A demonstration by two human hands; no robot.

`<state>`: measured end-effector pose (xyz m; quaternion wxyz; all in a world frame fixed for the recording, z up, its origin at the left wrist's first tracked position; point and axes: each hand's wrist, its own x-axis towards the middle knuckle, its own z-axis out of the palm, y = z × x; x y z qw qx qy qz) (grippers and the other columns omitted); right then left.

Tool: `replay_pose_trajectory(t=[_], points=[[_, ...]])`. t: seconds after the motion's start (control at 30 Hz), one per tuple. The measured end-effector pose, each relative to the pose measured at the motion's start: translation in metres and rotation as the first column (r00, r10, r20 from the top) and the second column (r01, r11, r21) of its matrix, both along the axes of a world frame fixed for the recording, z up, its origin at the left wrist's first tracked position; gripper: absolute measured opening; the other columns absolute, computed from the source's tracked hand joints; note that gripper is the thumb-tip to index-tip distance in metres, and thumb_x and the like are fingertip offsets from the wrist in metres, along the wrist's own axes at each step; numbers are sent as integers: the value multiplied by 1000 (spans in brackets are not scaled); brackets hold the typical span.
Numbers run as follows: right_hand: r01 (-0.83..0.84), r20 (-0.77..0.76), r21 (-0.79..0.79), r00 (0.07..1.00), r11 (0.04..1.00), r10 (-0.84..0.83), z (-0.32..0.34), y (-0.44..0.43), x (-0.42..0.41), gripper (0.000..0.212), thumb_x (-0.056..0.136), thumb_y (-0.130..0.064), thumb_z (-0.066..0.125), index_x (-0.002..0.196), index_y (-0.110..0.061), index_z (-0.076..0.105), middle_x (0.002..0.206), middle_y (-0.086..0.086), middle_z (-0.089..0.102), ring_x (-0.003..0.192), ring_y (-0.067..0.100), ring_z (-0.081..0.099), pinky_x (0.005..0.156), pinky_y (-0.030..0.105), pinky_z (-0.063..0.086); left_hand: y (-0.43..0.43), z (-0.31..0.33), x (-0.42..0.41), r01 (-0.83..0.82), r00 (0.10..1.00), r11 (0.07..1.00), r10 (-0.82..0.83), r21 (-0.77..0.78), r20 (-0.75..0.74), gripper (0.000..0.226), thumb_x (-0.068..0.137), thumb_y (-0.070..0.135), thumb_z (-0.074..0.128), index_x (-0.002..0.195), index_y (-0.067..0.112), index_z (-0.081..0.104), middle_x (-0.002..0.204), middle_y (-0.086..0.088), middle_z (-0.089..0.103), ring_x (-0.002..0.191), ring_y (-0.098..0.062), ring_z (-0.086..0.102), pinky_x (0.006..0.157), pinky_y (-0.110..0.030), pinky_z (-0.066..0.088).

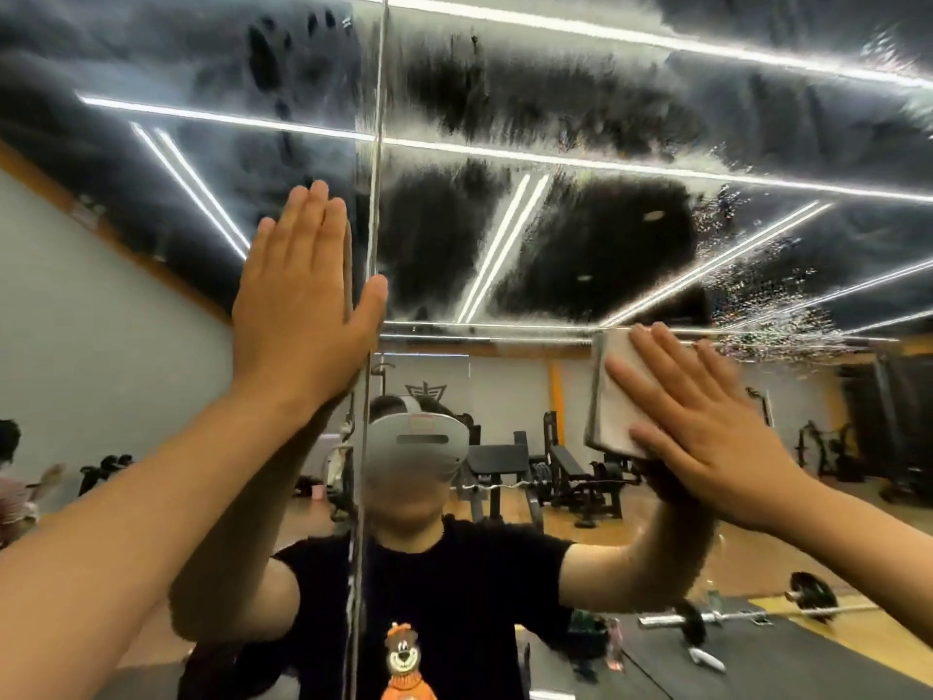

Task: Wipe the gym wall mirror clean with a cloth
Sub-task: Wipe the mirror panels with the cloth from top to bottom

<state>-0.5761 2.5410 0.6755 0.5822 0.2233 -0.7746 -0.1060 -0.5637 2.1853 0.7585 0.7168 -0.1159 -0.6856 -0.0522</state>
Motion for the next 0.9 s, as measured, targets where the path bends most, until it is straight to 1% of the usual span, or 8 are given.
replay_pose_trajectory(t=[0.13,0.27,0.37,0.43,0.6,0.73,0.83,0.9], points=[[-5,-42,-12,999,1000,5,28,2,-3,56,105,-53,14,158,-36,10,167,-4,4,153,14,-2,122,33,-7,7,-20,12,187,982,982,-187,25,29,65,102,39,39,157,11,21,163,-7,22,151,-20,15,124,-33,5],[13,-34,-144,999,990,-18,91,1,-6,58,98,-60,8,153,-42,0,163,-10,-8,148,3,-15,118,26,-18,10,-59,7,90,993,995,-86,-51,75,74,96,51,24,158,11,15,166,-4,12,153,-13,3,123,-29,-4],[11,-44,-248,999,969,-23,152,1,-6,66,93,-60,9,155,-39,2,166,-5,-5,151,11,-9,120,37,-8,12,-76,0,65,995,997,-62,-39,75,73,98,49,23,158,8,13,166,-6,11,153,-14,2,123,-27,-5],[27,-40,-336,998,941,-43,184,2,-6,64,97,-54,15,157,-35,6,167,-1,-4,153,17,-6,121,42,-5,14,-81,-5,36,998,999,-33,-39,62,71,100,48,21,157,6,13,165,-8,11,153,-15,2,123,-28,-5],[64,-58,-436,993,898,-99,199,-4,-13,53,108,-41,20,158,-34,3,167,0,-6,153,18,-9,120,43,-8,19,-83,-11,-59,998,998,59,-28,19,72,101,49,19,156,2,16,165,-12,12,153,-20,4,123,-36,-1],[33,-56,-349,997,937,-56,165,-49,-4,57,103,-48,14,158,-36,2,167,1,-7,153,20,-9,122,47,-7,19,-84,-12,-45,999,999,45,-20,20,69,102,45,20,156,2,16,165,-12,12,153,-21,5,123,-38,2],[-27,-72,-160,997,987,16,113,-106,1,63,97,-52,10,158,-34,10,167,2,1,153,21,-3,121,45,-7,19,-85,-9,-6,1000,1000,7,-21,12,66,102,40,20,156,1,19,164,-12,15,153,-21,8,123,-37,2],[-70,-117,-35,991,997,65,67,-138,0,59,101,-49,16,157,-31,19,167,3,10,154,23,4,121,46,-4,20,-92,-3,65,997,998,-66,12,32,65,101,38,20,156,3,19,165,-10,15,153,-18,7,124,-34,0]])
